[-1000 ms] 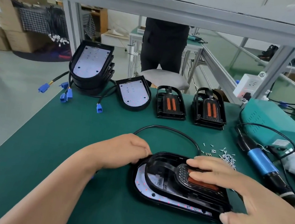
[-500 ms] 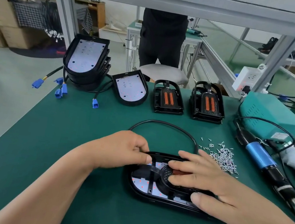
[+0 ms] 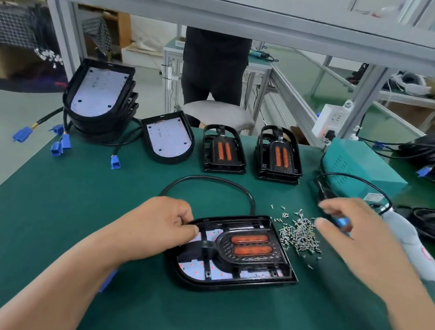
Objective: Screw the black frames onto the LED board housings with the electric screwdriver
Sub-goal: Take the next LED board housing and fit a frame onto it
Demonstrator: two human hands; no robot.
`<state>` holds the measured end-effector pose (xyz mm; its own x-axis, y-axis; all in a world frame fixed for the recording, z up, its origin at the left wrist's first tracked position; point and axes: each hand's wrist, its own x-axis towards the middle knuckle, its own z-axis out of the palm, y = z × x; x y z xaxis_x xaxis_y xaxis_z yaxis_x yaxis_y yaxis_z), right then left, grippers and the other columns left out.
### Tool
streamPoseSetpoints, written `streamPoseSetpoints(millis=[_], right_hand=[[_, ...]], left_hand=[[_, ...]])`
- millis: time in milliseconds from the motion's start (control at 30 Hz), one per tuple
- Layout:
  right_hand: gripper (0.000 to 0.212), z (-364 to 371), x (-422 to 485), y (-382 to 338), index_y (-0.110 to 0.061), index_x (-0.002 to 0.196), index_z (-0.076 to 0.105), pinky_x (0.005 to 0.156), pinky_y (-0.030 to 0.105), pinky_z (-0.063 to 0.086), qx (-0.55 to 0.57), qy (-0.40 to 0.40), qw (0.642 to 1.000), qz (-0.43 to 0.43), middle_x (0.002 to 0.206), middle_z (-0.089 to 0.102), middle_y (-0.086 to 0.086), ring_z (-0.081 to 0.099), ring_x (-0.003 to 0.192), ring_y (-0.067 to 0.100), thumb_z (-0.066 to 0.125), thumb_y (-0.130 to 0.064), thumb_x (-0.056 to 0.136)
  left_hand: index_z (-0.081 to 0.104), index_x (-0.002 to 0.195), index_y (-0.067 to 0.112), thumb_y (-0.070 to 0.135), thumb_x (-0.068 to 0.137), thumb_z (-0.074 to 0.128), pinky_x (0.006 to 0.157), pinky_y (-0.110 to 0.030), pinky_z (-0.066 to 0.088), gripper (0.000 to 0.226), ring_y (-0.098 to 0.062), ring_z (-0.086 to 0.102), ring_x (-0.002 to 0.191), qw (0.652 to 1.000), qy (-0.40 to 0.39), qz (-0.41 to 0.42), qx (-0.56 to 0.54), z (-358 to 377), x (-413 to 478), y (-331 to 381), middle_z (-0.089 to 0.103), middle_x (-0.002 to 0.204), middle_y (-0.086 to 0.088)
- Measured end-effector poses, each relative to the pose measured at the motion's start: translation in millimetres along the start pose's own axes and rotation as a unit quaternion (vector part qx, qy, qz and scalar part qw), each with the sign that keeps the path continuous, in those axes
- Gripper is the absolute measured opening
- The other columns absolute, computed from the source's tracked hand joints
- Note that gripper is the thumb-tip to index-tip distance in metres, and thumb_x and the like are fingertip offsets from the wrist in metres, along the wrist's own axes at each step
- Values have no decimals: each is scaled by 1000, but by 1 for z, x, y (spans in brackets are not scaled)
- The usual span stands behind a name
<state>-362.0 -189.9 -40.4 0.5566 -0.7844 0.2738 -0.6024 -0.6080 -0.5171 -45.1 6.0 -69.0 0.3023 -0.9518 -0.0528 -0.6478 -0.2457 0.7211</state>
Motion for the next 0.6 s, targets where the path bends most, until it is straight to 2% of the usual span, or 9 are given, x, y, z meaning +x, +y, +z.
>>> streamPoseSetpoints(millis=[67, 133, 233, 333, 433, 533, 600], right_hand=[[36, -10, 4, 16, -29, 124, 64, 105, 43, 43, -121, 6, 992, 46, 125, 60, -5, 55, 120, 21, 70, -44, 92], [54, -14, 5, 30, -16, 136, 60, 104, 43, 41, -242, -31, 966, 83, 128, 59, 6, 51, 124, 29, 70, -50, 94], [62, -12, 6, 42, -16, 138, 52, 93, 40, 47, -343, -92, 928, 113, 115, 53, 3, 53, 114, 27, 63, -61, 97], [48, -12, 10, 47, -16, 121, 54, 85, 40, 51, -320, -94, 936, 112, 102, 53, 0, 52, 93, 23, 66, -56, 97], [31, -14, 13, 46, -17, 102, 54, 82, 43, 53, -271, -99, 948, 139, 88, 58, 0, 60, 81, 22, 68, -44, 98], [26, -13, 11, 45, -19, 87, 53, 71, 42, 53, -242, -77, 957, 142, 76, 61, 1, 60, 69, 20, 69, -37, 95], [25, -15, 8, 45, -21, 79, 53, 64, 41, 51, -209, -49, 968, 133, 69, 60, 2, 59, 62, 21, 72, -33, 91]], left_hand=[[65, 79, 23, 38, 90, 69, 47, -19, 30, 19, -8, 34, 48, 1000, -14, 1, -21, -1, -1, -1, 45, 50, 12], [67, 82, 28, 44, 88, 69, 47, -20, 29, 17, -10, 33, 49, 999, -24, 1, -40, -2, -1, -1, 42, 51, 11], [70, 84, 31, 58, 87, 68, 48, -20, 29, 27, -8, 34, 50, 999, -31, 0, -42, -3, -1, -2, 44, 54, 12], [73, 89, 31, 69, 84, 60, 56, -20, 37, 40, 0, 45, 55, 998, -15, -15, -62, -5, 0, 0, 56, 61, 17], [73, 95, 24, 68, 81, 53, 57, -26, 35, 50, -7, 40, 56, 993, 2, -37, -113, -7, -1, 2, 49, 59, 15], [75, 95, 28, 40, 95, 53, 46, -22, 28, 25, -8, 33, 51, 983, 32, -68, -169, -8, 2, 2, 43, 58, 12], [73, 97, 19, 20, 100, 49, 43, -20, 23, 24, -10, 28, 49, 961, 57, -99, -253, -8, 6, 3, 41, 60, 7]])
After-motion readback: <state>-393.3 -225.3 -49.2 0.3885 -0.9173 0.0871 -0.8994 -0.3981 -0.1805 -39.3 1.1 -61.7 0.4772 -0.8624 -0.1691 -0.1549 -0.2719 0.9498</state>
